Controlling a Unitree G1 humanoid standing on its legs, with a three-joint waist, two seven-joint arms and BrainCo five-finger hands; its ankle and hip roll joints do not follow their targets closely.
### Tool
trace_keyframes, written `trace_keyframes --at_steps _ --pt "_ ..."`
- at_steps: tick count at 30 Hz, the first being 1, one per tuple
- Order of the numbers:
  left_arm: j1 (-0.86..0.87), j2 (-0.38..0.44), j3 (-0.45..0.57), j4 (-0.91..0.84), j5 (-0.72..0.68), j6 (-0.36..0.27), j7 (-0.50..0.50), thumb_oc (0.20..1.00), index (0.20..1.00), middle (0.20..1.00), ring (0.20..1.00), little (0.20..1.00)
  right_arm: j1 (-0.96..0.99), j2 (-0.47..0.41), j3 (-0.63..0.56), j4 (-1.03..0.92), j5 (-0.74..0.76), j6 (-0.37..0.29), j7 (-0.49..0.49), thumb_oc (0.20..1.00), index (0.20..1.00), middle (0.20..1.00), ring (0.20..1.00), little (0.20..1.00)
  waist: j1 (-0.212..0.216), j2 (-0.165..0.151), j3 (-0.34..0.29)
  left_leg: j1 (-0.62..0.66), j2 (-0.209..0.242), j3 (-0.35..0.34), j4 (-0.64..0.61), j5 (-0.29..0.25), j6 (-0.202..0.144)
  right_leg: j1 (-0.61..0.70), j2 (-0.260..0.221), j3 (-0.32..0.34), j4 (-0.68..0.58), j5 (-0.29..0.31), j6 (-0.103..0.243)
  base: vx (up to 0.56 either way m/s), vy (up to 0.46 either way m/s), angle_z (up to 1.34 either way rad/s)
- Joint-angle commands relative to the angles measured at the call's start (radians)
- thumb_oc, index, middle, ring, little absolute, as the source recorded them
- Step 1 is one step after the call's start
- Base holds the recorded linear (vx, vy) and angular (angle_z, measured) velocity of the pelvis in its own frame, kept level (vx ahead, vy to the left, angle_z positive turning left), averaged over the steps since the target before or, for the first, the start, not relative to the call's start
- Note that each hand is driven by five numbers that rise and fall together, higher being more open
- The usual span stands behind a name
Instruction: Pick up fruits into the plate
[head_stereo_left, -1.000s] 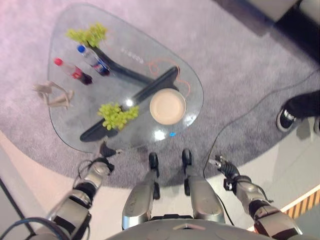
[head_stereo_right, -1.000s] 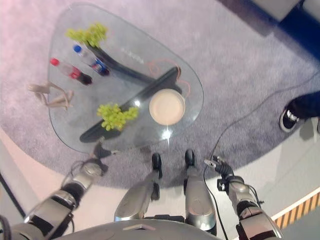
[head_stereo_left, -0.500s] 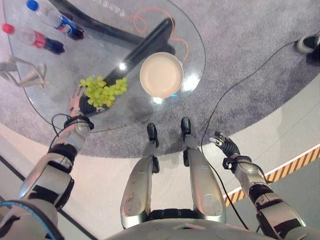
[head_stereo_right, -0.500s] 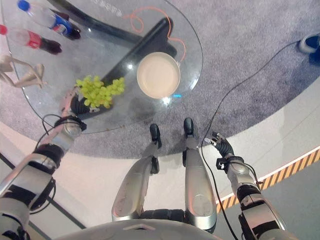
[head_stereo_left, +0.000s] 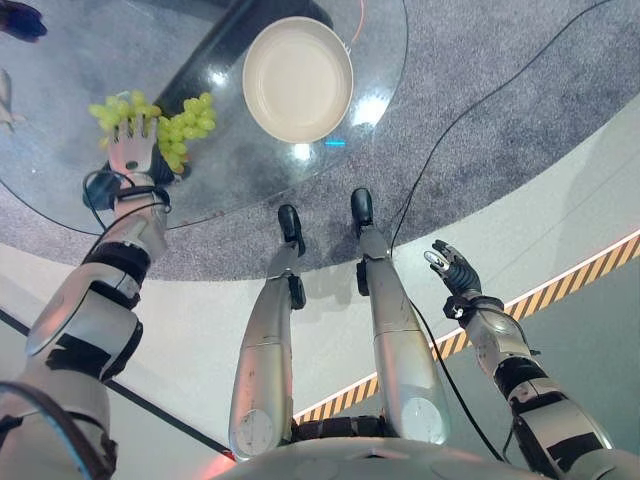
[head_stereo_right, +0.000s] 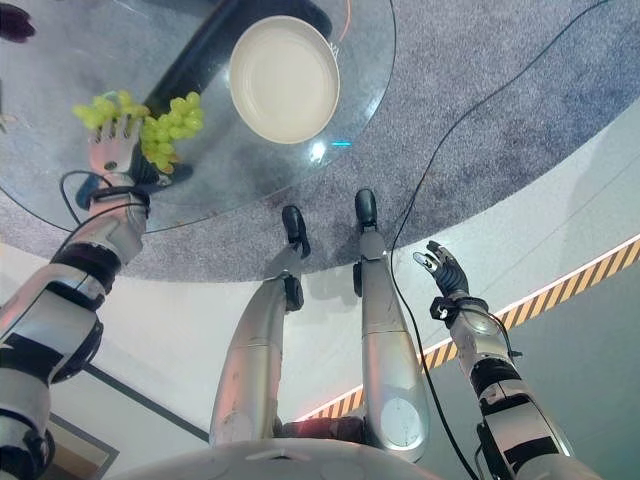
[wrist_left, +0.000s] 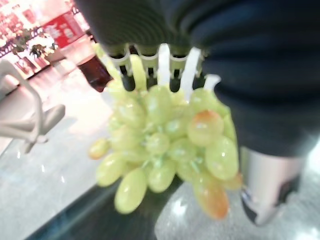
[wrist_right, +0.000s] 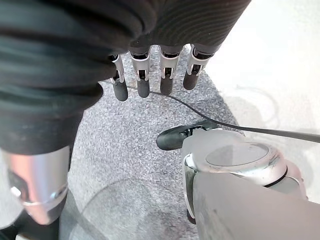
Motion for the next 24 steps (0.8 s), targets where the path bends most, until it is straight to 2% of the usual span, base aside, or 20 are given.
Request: trace_keyframes --at_steps 1,4,5,7,10,15,17,18,24 --pt "0.006 0.058 0.026 0.056 0.021 0.108 0.016 1.000 1.000 1.000 1.000 1.000 0.065 -0.016 -0.002 -0.063 0.074 -0.033 0.011 1.000 1.000 1.000 1.000 1.000 -0.009 -0.028 -0.037 -0.014 -0.071 -0.061 0.064 -0.091 0.026 -0.036 0.088 -0.023 0.110 -0.060 0.008 0.02 0.057 -0.04" --pt "-0.033 0.056 0.030 0.099 0.000 0.163 0.047 1.000 1.000 1.000 1.000 1.000 0.065 -0.009 -0.002 -0.063 0.120 -0.043 0.033 1.000 1.000 1.000 1.000 1.000 -0.019 -0.044 -0.037 -0.053 -0.072 -0.060 0.104 -0.108 0.028 -0.068 0.096 -0.014 0.131 -0.058 0.009 0.03 0.024 -0.08" --pt "-0.033 0.056 0.029 0.099 0.000 0.162 0.047 1.000 1.000 1.000 1.000 1.000 0.065 -0.009 -0.003 -0.063 0.121 -0.043 0.033 1.000 1.000 1.000 1.000 1.000 -0.018 -0.044 -0.037 -0.053 -0.072 -0.060 0.105 -0.108 0.028 -0.069 0.096 -0.014 0.131 -0.058 0.009 0.03 0.007 -0.11" --pt "-0.059 0.056 0.035 0.128 -0.008 0.208 0.078 1.000 1.000 1.000 1.000 1.000 0.070 -0.003 -0.002 -0.073 0.151 -0.039 0.045 1.000 1.000 1.000 1.000 1.000 -0.026 -0.058 -0.037 -0.076 -0.073 -0.061 0.130 -0.120 0.028 -0.087 0.105 -0.009 0.146 -0.057 0.010 0.04 0.021 -0.11" --pt "-0.093 0.060 0.033 0.165 -0.017 0.234 0.086 1.000 1.000 1.000 1.000 1.000 0.069 -0.006 0.000 -0.063 0.174 -0.047 0.075 1.000 1.000 1.000 1.000 1.000 -0.033 -0.067 -0.037 -0.099 -0.074 -0.063 0.153 -0.130 0.026 -0.105 0.110 -0.003 0.158 -0.058 0.010 0.04 0.032 -0.08" --pt "-0.129 0.069 0.013 0.197 0.016 0.236 0.002 1.000 1.000 1.000 1.000 1.000 0.071 -0.006 -0.002 -0.073 0.207 -0.063 0.090 1.000 1.000 1.000 1.000 1.000 -0.042 -0.073 -0.037 -0.130 -0.076 -0.066 0.177 -0.145 0.026 -0.133 0.117 0.001 0.172 -0.059 0.012 0.01 0.008 -0.01" --pt "-0.126 0.070 -0.006 0.209 -0.007 0.262 -0.041 1.000 1.000 1.000 1.000 1.000 0.070 -0.009 -0.009 -0.091 0.223 -0.064 0.089 1.000 1.000 1.000 1.000 1.000 -0.045 -0.073 -0.037 -0.149 -0.074 -0.065 0.187 -0.148 0.023 -0.150 0.120 0.002 0.180 -0.058 0.013 0.02 0.021 -0.05" --pt "-0.126 0.068 -0.015 0.214 -0.023 0.263 -0.052 0.200 0.200 0.200 0.200 0.200 0.067 -0.013 -0.009 -0.094 0.231 -0.067 0.091 1.000 1.000 1.000 1.000 1.000 -0.046 -0.074 -0.037 -0.153 -0.073 -0.065 0.189 -0.151 0.023 -0.154 0.120 0.001 0.181 -0.057 0.014 0.01 0.023 -0.10" --pt "-0.119 0.066 -0.022 0.175 -0.053 0.292 -0.077 0.200 0.200 0.200 0.200 0.200 0.075 -0.015 -0.016 -0.138 0.239 -0.072 0.094 1.000 1.000 1.000 1.000 1.000 -0.048 -0.074 -0.037 -0.166 -0.072 -0.062 0.189 -0.155 0.023 -0.168 0.125 0.003 0.179 -0.056 0.014 0.00 0.004 -0.09"
